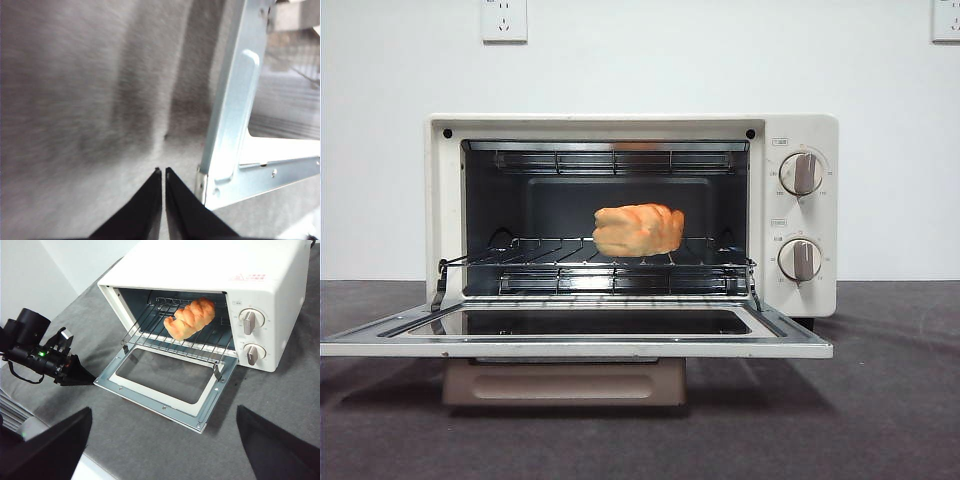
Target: The left arm flap open the oven, the right arm pick bread and place it into oven, the left arm flap close the oven
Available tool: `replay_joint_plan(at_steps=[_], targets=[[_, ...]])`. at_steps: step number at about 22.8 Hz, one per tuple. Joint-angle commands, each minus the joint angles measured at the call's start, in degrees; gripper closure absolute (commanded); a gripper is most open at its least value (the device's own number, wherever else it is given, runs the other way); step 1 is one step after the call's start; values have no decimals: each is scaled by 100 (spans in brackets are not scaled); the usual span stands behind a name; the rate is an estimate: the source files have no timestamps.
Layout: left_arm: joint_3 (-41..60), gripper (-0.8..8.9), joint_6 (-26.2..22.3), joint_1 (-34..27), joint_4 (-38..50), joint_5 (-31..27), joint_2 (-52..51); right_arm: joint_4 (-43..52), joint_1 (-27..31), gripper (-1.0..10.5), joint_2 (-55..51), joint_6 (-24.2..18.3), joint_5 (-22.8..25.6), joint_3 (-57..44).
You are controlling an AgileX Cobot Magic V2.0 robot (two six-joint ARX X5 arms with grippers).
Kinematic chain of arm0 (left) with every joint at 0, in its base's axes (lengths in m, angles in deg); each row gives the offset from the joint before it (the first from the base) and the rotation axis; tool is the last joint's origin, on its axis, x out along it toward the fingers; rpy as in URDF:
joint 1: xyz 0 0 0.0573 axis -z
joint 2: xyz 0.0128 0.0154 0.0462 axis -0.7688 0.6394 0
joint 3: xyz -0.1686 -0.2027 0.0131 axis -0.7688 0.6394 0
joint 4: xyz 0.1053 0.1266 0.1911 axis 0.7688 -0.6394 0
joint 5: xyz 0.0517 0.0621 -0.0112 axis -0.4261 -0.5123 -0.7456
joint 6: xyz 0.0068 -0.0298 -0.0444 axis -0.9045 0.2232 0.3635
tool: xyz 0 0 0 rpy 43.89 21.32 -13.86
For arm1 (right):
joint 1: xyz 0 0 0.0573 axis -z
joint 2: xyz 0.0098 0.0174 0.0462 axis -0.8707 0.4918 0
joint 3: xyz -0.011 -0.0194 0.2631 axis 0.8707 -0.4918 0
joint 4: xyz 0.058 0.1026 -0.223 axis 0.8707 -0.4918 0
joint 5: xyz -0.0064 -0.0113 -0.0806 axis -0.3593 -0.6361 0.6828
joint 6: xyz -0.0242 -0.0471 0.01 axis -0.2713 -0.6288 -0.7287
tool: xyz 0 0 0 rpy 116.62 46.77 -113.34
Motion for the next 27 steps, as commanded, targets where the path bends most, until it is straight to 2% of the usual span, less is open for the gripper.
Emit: replay_joint_plan(at_steps=[1, 4, 9, 21, 27], targets=[[-7, 801, 7, -13, 149, 225, 308, 39, -57, 485, 20, -28, 31, 96], [-7, 801, 7, -9, 240, 448, 509, 37, -57, 485, 20, -24, 31, 96], [-7, 801, 7, 2, 337, 459, 636, 39, -57, 485, 17, -20, 31, 96], [-7, 801, 22, 24, 442, 922, 686, 42, -57, 485, 20, -20, 179, 96], [-7, 801, 184, 22, 660, 1215, 684, 42, -57, 485, 20, 4, 179, 96]])
